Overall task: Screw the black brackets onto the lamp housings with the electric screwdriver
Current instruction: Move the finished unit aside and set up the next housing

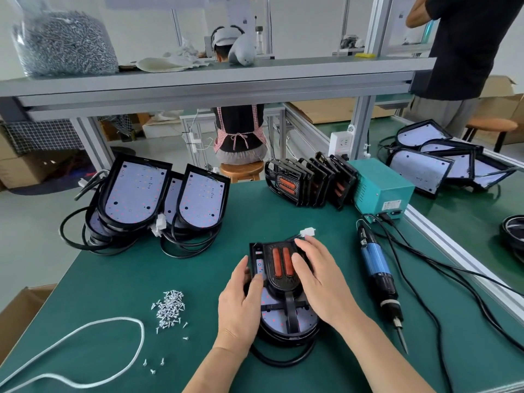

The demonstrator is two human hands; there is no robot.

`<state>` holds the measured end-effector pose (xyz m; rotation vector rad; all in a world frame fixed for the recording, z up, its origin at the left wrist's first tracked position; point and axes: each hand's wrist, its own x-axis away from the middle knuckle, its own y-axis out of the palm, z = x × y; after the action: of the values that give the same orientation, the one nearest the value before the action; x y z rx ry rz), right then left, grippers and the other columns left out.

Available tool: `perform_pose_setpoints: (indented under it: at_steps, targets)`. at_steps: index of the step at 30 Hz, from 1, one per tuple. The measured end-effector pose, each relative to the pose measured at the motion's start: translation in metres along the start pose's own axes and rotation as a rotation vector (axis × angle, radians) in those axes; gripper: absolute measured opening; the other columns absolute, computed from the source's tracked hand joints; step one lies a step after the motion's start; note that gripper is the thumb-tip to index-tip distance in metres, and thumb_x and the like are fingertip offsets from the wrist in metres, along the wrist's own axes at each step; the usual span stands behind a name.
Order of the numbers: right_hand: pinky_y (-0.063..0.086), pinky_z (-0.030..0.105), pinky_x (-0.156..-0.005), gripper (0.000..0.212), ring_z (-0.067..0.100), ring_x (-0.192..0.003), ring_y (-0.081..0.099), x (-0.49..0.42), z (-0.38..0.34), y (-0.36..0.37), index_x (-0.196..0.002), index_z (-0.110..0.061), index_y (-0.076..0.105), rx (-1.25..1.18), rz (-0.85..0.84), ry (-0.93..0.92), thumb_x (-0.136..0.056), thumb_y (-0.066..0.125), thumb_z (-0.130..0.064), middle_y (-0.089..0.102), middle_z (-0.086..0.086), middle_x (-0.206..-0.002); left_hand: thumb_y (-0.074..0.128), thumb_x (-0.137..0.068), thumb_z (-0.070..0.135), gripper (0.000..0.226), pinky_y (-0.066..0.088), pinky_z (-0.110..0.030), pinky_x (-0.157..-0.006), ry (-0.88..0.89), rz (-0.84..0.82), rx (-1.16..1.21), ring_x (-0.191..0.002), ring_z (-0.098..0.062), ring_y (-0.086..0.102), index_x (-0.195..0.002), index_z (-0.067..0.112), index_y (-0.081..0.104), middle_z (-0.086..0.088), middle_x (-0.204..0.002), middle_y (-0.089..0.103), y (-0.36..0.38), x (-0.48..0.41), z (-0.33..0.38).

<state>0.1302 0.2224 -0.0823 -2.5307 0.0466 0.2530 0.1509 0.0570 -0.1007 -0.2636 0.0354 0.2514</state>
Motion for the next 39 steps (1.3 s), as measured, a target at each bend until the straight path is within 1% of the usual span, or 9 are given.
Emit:
perform_pose_setpoints:
  at_steps: [5,10,14,18,23,28,32,36,39]
  targets:
    - [0.012,0.024,-0.122,0.054,0.009,-0.156,0.007,0.004,0.001,0.008,-0.162,-0.016,0.018,0.182,-0.123,0.052,-0.111,0.029,-0.031,0.003,-0.006,-0.171,0.053,-0.100,0.029,0.038,0.041,-0.030,-0.107,0.045,-0.035,-0.062,-0.123,-0.003,0.054,-0.138,0.032,0.055,0.023,-0.127,0.062,0.000,0.002,0.000]
    - [0.018,0.038,-0.123,0.055,0.011,-0.157,-0.002,0.006,0.004,0.010,-0.163,-0.025,0.005,0.410,-0.155,0.060,-0.111,0.019,-0.036,-0.002,-0.012,-0.170,0.053,-0.098,0.028,0.043,0.040,-0.029,-0.107,0.054,-0.054,-0.106,-0.124,-0.004,0.052,-0.141,0.033,0.052,0.026,-0.129,0.060,0.001,0.005,0.002]
    - [0.015,0.039,-0.123,0.052,0.016,-0.157,-0.002,0.002,0.005,0.010,-0.162,-0.023,0.021,0.454,-0.128,0.045,-0.111,0.023,-0.034,0.007,-0.009,-0.170,0.053,-0.083,0.032,0.069,0.043,-0.032,-0.103,-0.006,-0.062,-0.103,-0.119,-0.008,0.055,-0.150,0.034,0.037,0.018,-0.123,0.063,0.000,0.007,0.004]
    - [0.029,0.041,-0.116,0.036,0.024,-0.149,0.029,-0.032,-0.007,-0.002,-0.129,-0.014,0.064,0.308,0.119,-0.014,-0.104,0.047,-0.034,0.052,0.000,-0.144,0.053,-0.073,0.031,0.076,0.045,-0.030,-0.101,-0.012,-0.062,-0.084,-0.115,-0.005,0.059,-0.147,0.040,0.040,0.019,-0.113,0.068,-0.002,0.007,0.003]
    - [0.030,0.046,-0.114,0.061,0.032,-0.148,0.024,-0.127,-0.016,-0.036,-0.146,-0.020,0.046,0.511,0.273,0.018,-0.095,0.058,-0.053,0.037,0.009,-0.156,0.055,-0.071,0.032,0.074,0.042,-0.019,-0.096,-0.015,-0.051,-0.056,-0.115,0.004,0.058,-0.143,0.046,0.043,0.021,-0.117,0.068,-0.001,0.008,0.004]
    - [0.030,0.058,-0.116,0.074,0.036,-0.154,0.011,-0.215,-0.015,-0.050,-0.146,-0.025,0.045,0.653,0.199,0.154,-0.088,0.055,-0.070,0.027,0.009,-0.162,0.062,-0.078,0.020,0.071,0.045,-0.018,-0.098,-0.012,-0.061,-0.051,-0.113,0.003,0.061,-0.142,0.046,0.045,0.017,-0.119,0.069,-0.002,0.009,0.006]
    - [0.031,0.057,-0.115,0.084,0.040,-0.153,0.009,-0.247,-0.001,-0.046,-0.151,-0.019,0.043,0.565,0.054,0.320,-0.089,0.052,-0.075,0.018,0.013,-0.166,0.058,-0.069,0.032,0.075,0.047,-0.030,-0.103,-0.004,-0.069,-0.066,-0.112,0.001,0.062,-0.142,0.047,0.045,0.013,-0.117,0.070,-0.004,0.008,0.010]
    - [0.046,0.047,-0.098,0.075,0.041,-0.146,0.021,-0.258,0.015,-0.045,-0.138,-0.003,0.055,0.578,0.105,0.295,-0.096,0.047,-0.065,0.029,0.019,-0.158,0.057,-0.067,0.033,0.076,0.047,-0.025,-0.100,-0.001,-0.068,-0.076,-0.110,0.002,0.062,-0.140,0.049,0.047,0.014,-0.116,0.070,-0.004,0.007,0.012]
    - [0.044,0.041,-0.081,0.072,0.039,-0.140,0.027,-0.258,0.014,-0.047,-0.123,0.005,0.062,0.597,0.120,0.288,-0.098,0.046,-0.061,0.032,0.022,-0.155,0.056,-0.066,0.032,0.073,0.043,-0.012,-0.091,0.003,-0.060,-0.089,-0.107,0.008,0.061,-0.134,0.056,0.046,0.021,-0.111,0.070,-0.003,0.006,0.012]
